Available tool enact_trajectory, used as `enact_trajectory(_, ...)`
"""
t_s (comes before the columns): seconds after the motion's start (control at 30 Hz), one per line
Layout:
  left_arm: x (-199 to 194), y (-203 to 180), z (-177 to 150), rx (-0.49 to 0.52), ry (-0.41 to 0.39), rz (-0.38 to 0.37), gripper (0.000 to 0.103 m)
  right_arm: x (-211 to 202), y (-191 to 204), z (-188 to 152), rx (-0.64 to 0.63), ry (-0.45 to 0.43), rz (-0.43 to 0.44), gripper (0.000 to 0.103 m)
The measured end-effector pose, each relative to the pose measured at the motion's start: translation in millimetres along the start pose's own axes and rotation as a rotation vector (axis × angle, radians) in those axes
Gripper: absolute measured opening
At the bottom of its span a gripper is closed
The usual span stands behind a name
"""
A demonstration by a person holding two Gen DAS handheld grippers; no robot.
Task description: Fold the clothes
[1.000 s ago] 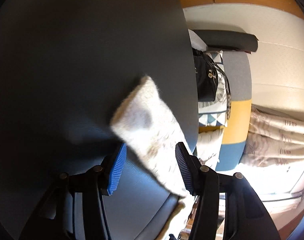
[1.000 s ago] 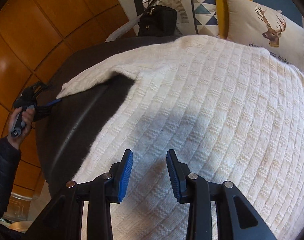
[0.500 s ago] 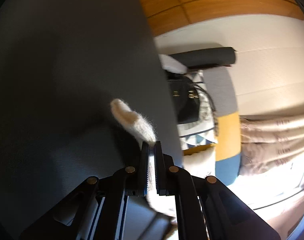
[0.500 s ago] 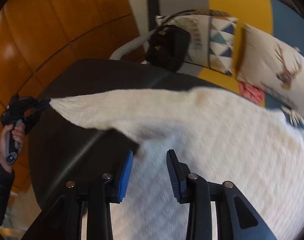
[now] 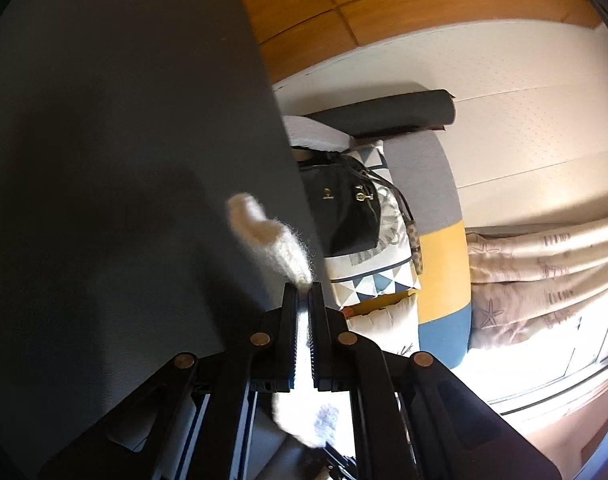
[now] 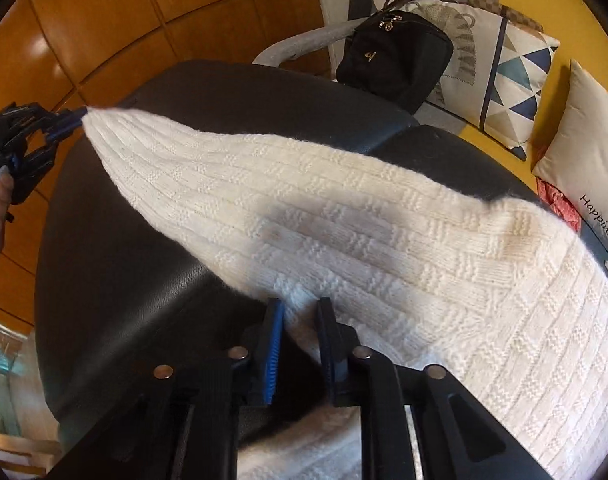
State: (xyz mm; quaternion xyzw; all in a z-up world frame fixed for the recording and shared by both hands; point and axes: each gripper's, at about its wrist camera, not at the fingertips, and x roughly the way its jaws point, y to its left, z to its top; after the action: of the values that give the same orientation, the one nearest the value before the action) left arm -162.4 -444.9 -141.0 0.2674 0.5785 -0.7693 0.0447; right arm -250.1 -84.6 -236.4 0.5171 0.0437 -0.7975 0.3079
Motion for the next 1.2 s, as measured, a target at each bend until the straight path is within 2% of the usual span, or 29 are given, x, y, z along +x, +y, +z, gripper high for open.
enact_trajectory(0.03,-2.2,6.7,-0.5,-0.008,-0.004,0.012,0.004,-2.1,-1.4,-1.5,0.003,0.007,0.037,0.022)
enact_trajectory(0.07,-5.1,14.4,-0.4,-0.020,-0.004,0.018,0.004,-8.8,-6.0,-2.7,0.026,0.015,0.115,0.028)
enact_trajectory(0.17,-10.5,37.3,1.5,-0.070,-0.002,0.035,0.004,-35.4,-33.3,-2.3,0.185,-0.064,0.145,0.030)
enact_trajectory(0.2,-8.7,41.4,1.5,-0.076,0.002,0.042,0.004,-40.7,-43.2,-1.3,0.241,-0.086,0.139,0.030)
enact_trajectory(0.27,-7.8,43.7,-0.7,-0.083,0.008,0.049,0.004,-30.6,-51.5,2.8,0.284,-0.065,0.055,0.029)
enact_trajectory(0.3,-7.5,42.0,-1.9,-0.087,0.012,0.037,0.004,-23.3,-48.8,3.1,0.265,-0.053,0.007,0.022)
enact_trajectory(0.33,-8.4,37.4,-2.6,-0.085,0.010,0.020,0.004,-16.5,-45.9,3.3,0.246,-0.042,-0.039,0.021)
enact_trajectory(0.4,-10.4,21.8,-2.1,-0.051,0.006,-0.011,0.004,-17.8,-40.1,3.8,0.232,-0.062,-0.050,0.022)
enact_trajectory(0.47,-14.6,-3.3,-4.2,0.004,0.005,-0.059,0.004,-27.9,-48.9,0.8,0.298,-0.087,0.008,0.024)
enact_trajectory(0.53,-18.5,-30.9,-8.1,0.062,0.007,-0.106,0.004,-41.7,-51.5,-5.6,0.343,-0.127,0.065,0.030)
enact_trajectory(0.67,-17.1,-100.1,-31.2,0.176,0.066,-0.204,0.004,-73.0,-56.2,-28.1,0.408,-0.196,0.100,0.032)
enact_trajectory(0.9,13.7,-212.1,-120.4,0.314,0.243,-0.358,0.004,-144.2,-74.7,-83.3,0.531,-0.296,0.075,0.031)
enact_trajectory(1.1,44.1,-295.5,-237.2,0.426,0.442,-0.514,0.004,-198.5,-103.3,-164.4,0.667,-0.363,0.021,0.032)
enact_trajectory(1.2,62.0,-322.2,-301.3,0.483,0.556,-0.549,0.004,-219.2,-118.9,-206.8,0.747,-0.405,-0.012,0.032)
